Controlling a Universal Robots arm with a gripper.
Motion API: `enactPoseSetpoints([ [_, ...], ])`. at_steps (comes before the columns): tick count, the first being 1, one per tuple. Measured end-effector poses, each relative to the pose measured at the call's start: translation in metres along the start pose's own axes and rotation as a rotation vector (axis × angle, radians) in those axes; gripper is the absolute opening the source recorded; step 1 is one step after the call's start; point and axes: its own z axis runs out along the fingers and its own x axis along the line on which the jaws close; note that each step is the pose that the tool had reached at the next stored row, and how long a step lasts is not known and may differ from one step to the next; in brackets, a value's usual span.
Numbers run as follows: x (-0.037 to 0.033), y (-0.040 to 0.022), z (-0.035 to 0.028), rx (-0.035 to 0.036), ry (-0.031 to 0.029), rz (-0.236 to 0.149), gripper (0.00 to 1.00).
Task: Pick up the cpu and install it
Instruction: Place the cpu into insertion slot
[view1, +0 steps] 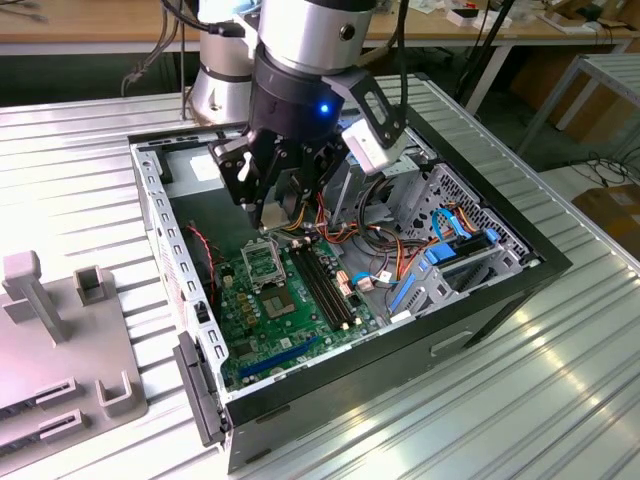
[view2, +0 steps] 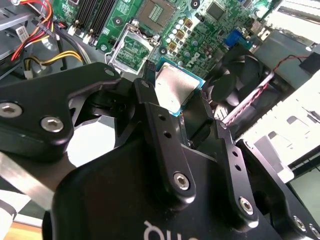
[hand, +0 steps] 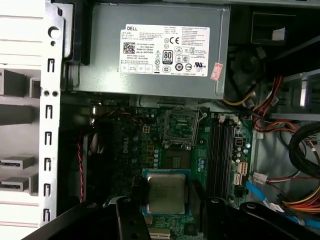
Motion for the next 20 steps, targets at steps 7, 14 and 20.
enactPoseSetpoints([
  [7, -0.0009, -0.0033, 0.0094, 0.0000, 0.0000, 0.000, 0.47],
  [14, -0.0054, -0.0043, 0.0143, 0.0000, 0.0000, 0.000, 0.47],
  [20, -0.0059, -0.0064, 0.0185, -0.0001, -0.0001, 0.000, 0.47],
])
